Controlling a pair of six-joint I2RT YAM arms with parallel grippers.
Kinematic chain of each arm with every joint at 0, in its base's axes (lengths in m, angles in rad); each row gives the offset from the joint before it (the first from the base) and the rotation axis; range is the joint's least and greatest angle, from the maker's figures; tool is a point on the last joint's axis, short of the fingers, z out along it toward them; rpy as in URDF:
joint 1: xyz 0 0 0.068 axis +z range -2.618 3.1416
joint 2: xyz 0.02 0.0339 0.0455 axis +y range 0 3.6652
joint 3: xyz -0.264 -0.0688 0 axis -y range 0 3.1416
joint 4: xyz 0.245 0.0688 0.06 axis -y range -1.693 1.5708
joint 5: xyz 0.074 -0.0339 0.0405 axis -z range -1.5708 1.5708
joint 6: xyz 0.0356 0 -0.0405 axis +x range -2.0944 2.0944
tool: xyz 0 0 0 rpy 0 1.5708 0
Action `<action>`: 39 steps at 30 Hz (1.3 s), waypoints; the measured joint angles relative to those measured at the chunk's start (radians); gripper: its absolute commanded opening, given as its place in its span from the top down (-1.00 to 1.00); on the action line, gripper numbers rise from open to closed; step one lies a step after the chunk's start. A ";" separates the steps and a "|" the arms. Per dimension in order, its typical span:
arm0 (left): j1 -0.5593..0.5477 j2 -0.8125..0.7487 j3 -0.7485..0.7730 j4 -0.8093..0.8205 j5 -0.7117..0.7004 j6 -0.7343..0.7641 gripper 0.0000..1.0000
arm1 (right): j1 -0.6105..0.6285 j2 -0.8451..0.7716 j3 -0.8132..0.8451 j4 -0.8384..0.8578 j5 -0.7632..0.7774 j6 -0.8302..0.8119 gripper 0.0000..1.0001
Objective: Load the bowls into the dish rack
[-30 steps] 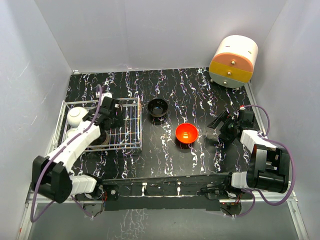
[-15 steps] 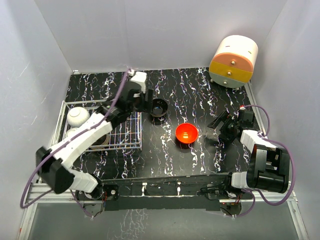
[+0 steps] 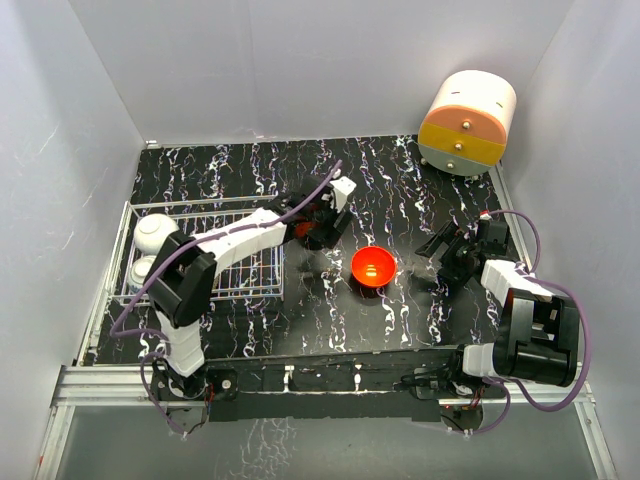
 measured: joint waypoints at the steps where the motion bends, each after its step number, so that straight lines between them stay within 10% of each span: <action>1: -0.002 0.014 0.002 0.004 0.006 0.006 -0.45 | -0.001 0.000 0.000 0.000 0.000 0.000 -0.96; 12: -0.004 0.174 0.039 0.082 -0.006 0.034 -0.28 | -0.007 0.002 0.000 0.001 -0.003 0.000 -0.96; 22: -0.002 0.185 0.023 0.148 -0.067 0.035 1.00 | -0.012 0.016 0.002 0.018 -0.019 0.003 -0.96; 39: -0.030 0.101 0.015 0.071 -0.031 0.001 1.00 | -0.012 0.016 0.002 0.019 -0.019 0.003 -0.96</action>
